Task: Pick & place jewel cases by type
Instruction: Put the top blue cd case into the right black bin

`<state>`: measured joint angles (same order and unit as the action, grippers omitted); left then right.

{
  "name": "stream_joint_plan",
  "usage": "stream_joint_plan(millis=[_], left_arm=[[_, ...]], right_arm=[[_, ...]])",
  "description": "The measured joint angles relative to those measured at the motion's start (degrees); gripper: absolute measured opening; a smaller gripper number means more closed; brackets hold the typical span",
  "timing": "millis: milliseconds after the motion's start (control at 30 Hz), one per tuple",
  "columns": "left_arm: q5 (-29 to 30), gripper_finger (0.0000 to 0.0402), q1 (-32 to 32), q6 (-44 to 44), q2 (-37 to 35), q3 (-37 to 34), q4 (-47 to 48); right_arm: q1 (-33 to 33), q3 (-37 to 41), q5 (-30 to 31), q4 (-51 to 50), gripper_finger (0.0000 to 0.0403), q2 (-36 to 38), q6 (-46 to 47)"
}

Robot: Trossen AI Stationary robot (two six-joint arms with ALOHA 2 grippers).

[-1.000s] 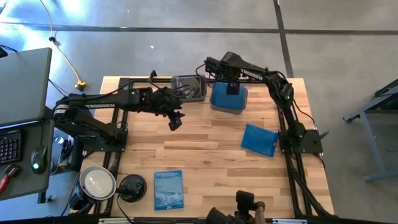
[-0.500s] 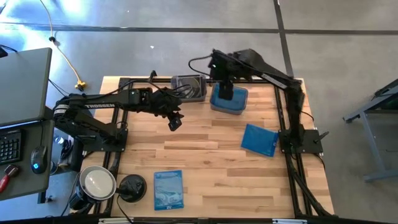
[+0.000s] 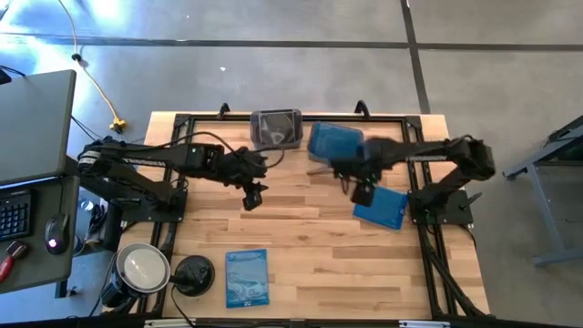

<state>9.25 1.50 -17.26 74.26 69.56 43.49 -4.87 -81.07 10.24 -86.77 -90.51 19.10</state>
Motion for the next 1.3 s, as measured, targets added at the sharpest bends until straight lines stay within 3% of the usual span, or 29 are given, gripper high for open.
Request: stream_joint_plan(millis=[167, 267, 533, 933, 1067, 1200, 1300], left_arm=[[2.3, 0.0177, 3.2, 0.0, 0.0, 0.0, 0.0], [2.3, 0.0177, 4.1, -0.4, 0.0, 0.0, 0.0], [2.6, 0.0177, 4.1, -1.3, 0.0, 0.0, -0.1], [7.5, 0.0177, 4.1, -1.3, 0.0, 0.0, -3.5], [7.4, 0.0177, 4.1, -1.3, 0.0, 0.0, -3.2], [7.8, 0.0177, 4.1, -1.3, 1.2, -0.1, -2.5], [8.1, 0.0177, 4.1, -1.3, 2.6, 0.2, -3.6]], right_arm=[[1.3, 23.2, -8.9, 14.1, 0.018, 8.3, 3.4], [1.3, 33.5, -10.3, 24.9, 0.0177, 11.4, 3.6], [1.1, 47.8, -9.0, 45.3, 0.0177, 12.2, 1.4], [2.8, 45.6, -12.5, 73.4, 0.0177, 9.5, -4.4], [6.6, 41.7, -7.6, 69.3, 0.0177, 8.5, -6.7], [11.5, 37.8, 1.0, 59.5, 0.0177, 7.6, -8.0], [12.4, 38.0, 0.1, 56.4, 0.0177, 6.2, -4.3]])
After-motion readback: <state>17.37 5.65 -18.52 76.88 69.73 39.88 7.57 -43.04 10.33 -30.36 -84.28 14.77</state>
